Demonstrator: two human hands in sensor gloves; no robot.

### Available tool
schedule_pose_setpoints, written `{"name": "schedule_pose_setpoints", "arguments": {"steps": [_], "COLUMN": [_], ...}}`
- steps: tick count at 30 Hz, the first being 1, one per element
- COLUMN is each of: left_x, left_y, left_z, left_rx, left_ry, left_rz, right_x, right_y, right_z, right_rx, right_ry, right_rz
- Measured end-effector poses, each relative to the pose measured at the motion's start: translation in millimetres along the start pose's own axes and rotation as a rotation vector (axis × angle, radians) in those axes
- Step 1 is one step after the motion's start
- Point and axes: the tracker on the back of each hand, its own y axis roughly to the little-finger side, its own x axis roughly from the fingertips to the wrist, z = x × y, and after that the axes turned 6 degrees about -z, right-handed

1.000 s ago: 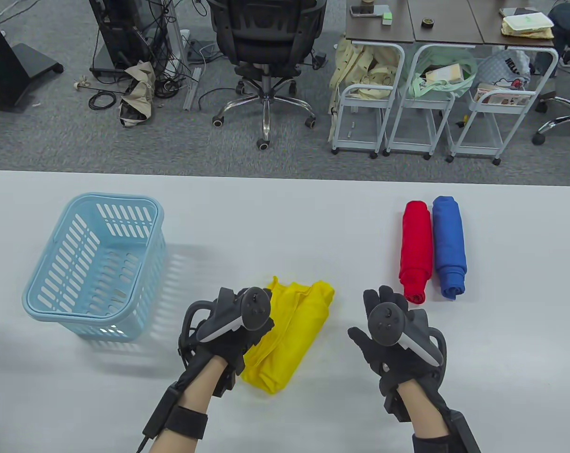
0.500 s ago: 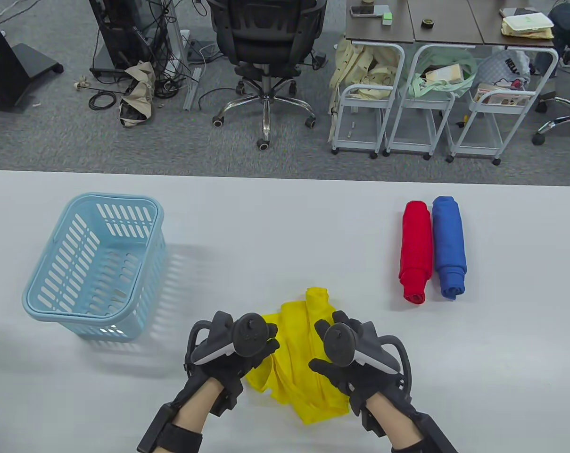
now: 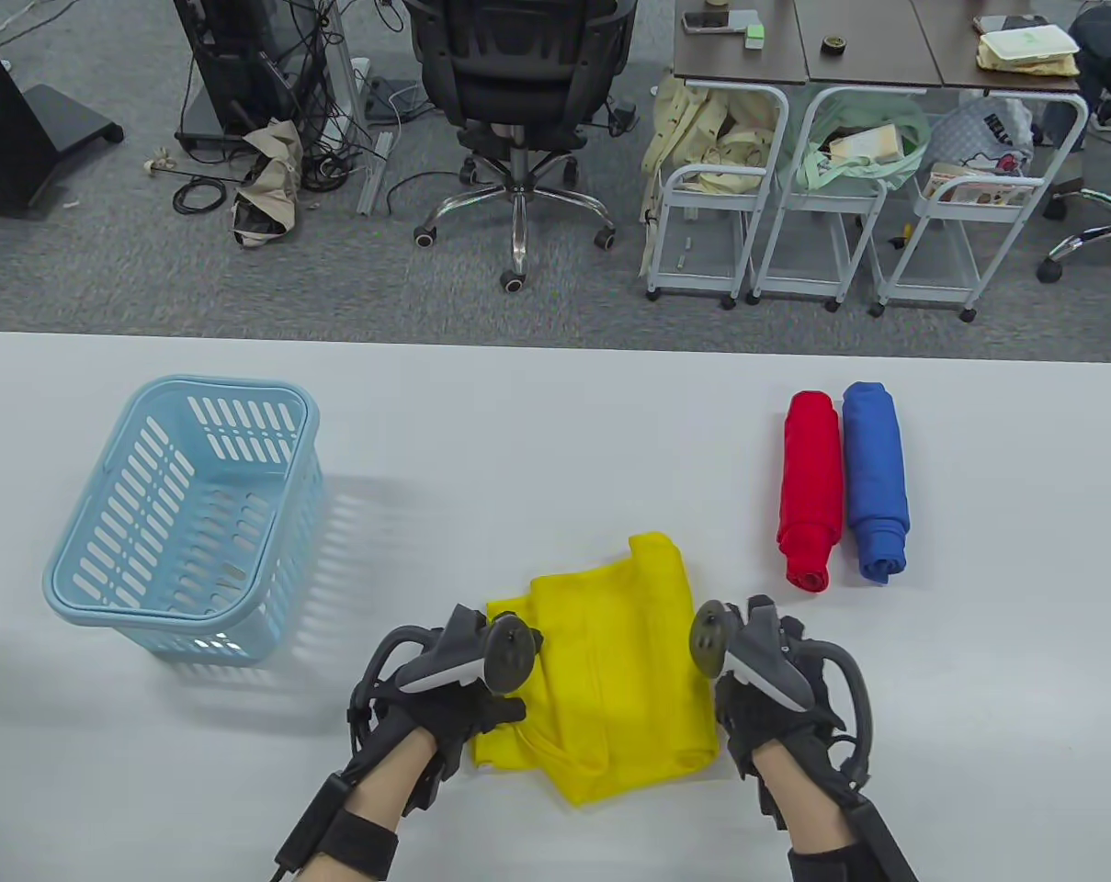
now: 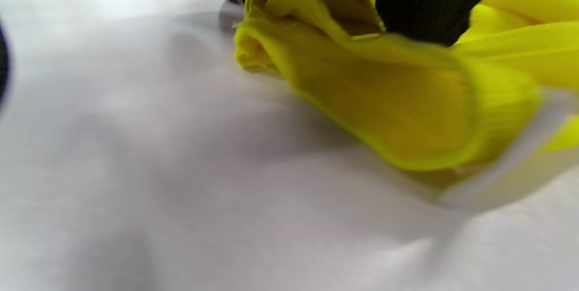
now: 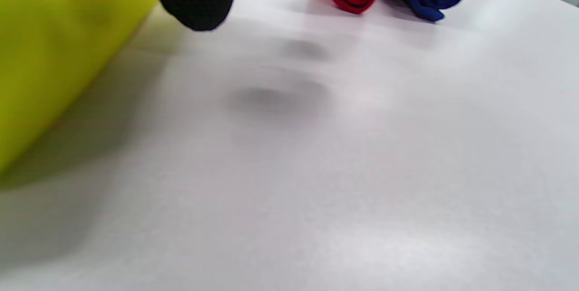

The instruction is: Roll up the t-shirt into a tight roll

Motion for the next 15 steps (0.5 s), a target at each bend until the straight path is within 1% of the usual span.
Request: {"name": "schedule_pose_setpoints", "arguments": {"steps": [1, 2, 4, 5, 6, 7, 8, 9, 10, 12, 13, 15], "left_x": [0.6, 0.7, 0.3, -1.0, -2.7, -4.2, -6.1, -5.9, -5.6, -4.5, -3.5, -3.1], "left_y": [2.7, 4.3, 1.0, -4.2, -8.8, -11.5, -13.0, -12.4, -10.8, -1.2, 4.8, 19.1], "left_z": [-0.8, -0.8, 1.3, 4.1, 7.4, 9.7, 11.1, 10.3, 9.3, 6.6, 4.5, 1.2], "left_rx": [-0.003, 0.005, 0.035, 0.043, 0.019, -0.010, -0.059, -0.059, -0.048, -0.047, -0.044, -0.033], "left_ry": [-0.012, -0.014, 0.002, 0.020, 0.045, 0.072, 0.125, 0.124, 0.109, 0.105, 0.090, 0.075], "left_rz": [-0.003, 0.000, 0.016, 0.030, 0.038, 0.040, 0.034, 0.027, 0.025, -0.016, -0.029, -0.088], "right_x": [0.5, 3.6, 13.1, 18.8, 23.7, 27.0, 30.9, 31.5, 30.4, 22.6, 18.8, 11.9], "right_y": [1.4, -0.7, -14.2, -28.1, -42.5, -53.0, -66.5, -73.7, -79.3, -72.3, -65.1, -44.2], "right_z": [1.8, 5.3, 8.9, 7.4, 3.0, -2.1, -11.9, -19.3, -27.9, -33.8, -29.7, -17.0], "right_rx": [-0.044, -0.112, -0.158, -0.161, -0.148, -0.132, -0.094, -0.048, 0.021, 0.159, 0.136, 0.047], "right_ry": [-0.001, 0.014, 0.048, 0.045, 0.019, -0.015, -0.077, -0.124, -0.170, -0.142, -0.130, -0.118], "right_rz": [0.013, 0.064, 0.179, 0.313, 0.428, 0.498, 0.584, 0.627, 0.633, 0.484, 0.457, 0.316]}}
